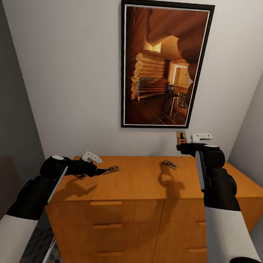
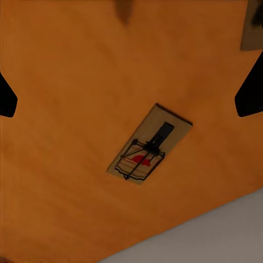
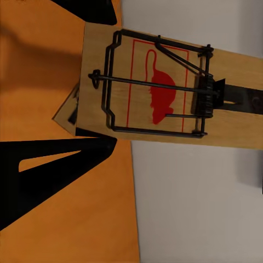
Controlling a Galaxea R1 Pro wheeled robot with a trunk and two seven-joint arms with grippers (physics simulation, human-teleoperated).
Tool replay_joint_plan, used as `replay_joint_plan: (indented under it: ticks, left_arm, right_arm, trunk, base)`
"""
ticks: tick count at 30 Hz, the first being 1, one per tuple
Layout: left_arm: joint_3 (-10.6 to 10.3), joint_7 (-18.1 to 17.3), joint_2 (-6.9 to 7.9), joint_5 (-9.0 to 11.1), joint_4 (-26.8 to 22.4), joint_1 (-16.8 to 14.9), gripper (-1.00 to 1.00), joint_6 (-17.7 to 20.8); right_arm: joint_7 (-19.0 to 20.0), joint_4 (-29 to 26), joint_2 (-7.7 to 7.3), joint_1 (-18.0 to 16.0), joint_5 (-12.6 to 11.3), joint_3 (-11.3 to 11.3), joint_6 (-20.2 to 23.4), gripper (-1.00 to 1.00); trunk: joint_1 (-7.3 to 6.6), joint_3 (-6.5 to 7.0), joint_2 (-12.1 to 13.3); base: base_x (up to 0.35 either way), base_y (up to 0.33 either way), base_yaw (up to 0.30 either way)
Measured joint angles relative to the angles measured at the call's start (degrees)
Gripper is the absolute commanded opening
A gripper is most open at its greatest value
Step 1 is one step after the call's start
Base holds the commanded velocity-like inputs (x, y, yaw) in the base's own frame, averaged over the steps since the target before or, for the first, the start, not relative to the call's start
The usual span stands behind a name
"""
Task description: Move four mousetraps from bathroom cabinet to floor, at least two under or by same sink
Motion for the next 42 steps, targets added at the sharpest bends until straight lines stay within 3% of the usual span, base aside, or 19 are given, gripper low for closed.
replay_joint_plan:
  ticks: [20, 42]
  left_arm:
    - [0.09, 0.00, -1.11, -0.06, -0.14, 0.00, 1.00, 1.61]
    - [0.33, -0.03, -1.21, -0.50, -0.75, -0.01, 1.00, 1.51]
  right_arm:
    - [0.11, 0.10, -1.31, 1.32, -0.15, -0.04, -0.01, -1.00]
    - [0.03, 0.08, -1.34, 1.34, 0.17, -0.04, 0.00, -1.00]
  trunk:
    - [0.00, 0.00, 0.00]
    - [0.00, 0.35, 0.00]
  base:
    - [0.000, 0.000, 0.000]
    - [0.000, 0.000, -0.053]
